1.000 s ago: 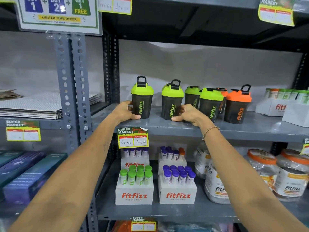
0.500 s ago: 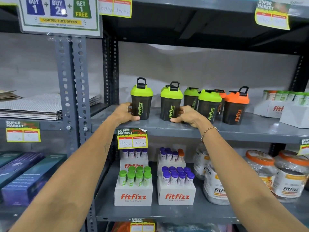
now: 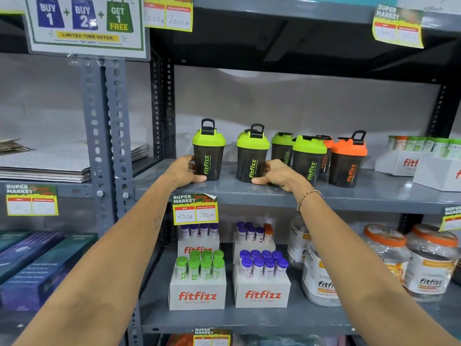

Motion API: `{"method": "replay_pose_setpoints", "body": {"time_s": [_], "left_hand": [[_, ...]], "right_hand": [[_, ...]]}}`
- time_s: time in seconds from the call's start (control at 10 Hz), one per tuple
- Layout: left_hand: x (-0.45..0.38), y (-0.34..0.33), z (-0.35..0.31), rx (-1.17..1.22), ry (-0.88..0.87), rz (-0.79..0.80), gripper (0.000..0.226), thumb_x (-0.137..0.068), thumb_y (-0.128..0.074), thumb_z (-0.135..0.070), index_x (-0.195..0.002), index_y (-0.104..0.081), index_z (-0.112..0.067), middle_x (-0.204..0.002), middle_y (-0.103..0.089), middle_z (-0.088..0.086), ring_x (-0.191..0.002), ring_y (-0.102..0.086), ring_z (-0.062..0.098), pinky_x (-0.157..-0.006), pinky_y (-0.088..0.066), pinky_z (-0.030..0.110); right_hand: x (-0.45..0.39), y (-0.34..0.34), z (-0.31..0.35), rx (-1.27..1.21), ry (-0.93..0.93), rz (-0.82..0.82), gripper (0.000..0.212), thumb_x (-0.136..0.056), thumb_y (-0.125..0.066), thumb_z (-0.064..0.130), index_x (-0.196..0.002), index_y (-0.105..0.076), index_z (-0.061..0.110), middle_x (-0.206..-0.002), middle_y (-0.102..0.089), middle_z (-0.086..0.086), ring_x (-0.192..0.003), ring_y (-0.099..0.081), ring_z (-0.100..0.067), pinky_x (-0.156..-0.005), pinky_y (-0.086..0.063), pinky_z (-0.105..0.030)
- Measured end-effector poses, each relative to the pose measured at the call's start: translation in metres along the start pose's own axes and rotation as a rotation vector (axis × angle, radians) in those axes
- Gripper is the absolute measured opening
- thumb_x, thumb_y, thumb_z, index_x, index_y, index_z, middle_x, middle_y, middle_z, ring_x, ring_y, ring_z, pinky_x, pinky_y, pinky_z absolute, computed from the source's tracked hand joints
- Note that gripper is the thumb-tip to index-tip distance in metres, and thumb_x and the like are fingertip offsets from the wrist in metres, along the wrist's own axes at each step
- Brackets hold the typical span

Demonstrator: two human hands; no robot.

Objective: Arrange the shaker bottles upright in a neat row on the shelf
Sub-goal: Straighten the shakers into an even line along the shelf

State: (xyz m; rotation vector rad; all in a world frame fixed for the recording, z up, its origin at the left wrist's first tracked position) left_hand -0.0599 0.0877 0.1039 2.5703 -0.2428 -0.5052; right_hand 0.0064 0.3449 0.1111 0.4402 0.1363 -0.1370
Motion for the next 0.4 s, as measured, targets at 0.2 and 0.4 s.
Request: {"method": "replay_pose_setpoints", "body": {"time_s": [0.2, 0.4], "left_hand": [[-0.0034, -0.0003, 0.0026, -0.029, -0.006, -0.001, 0.062, -0.074, -0.079, -0.005, -0.13, -0.053, -0.005, -0.124, -0.064, 0.013, -0.111, -0.061, 0.027, -0.102, -0.045, 0.041], [-0.0011, 0.0056, 0.0049, -0.088, -0.005, -0.075, 0.065, -0.075, -0.081, -0.016, -0.132, -0.052, -0.004, -0.129, -0.061, 0.009, -0.118, -0.057, 0.025, -0.107, -0.041, 0.043]], "right_hand": [[-0.001, 0.0013, -0.0026, -0.007, 0.006, 0.037, 0.054, -0.076, -0.073, -0.008, -0.126, -0.057, 0.002, -0.12, -0.065, -0.007, -0.103, -0.058, -0.012, -0.075, -0.048, -0.016], [0.0056, 0.0041, -0.0059, 0.02, 0.021, 0.014, 0.058, -0.077, -0.073, -0.005, -0.131, -0.054, 0.001, -0.109, -0.064, 0.002, -0.11, -0.058, -0.014, -0.088, -0.048, -0.023]]}}
Point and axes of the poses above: each hand's wrist, its own x-axis away from the middle knuckle, its own y-axis out of the back of the hand, z = x × y, the point moved 3 cm from there along -x, towards the middle knuckle
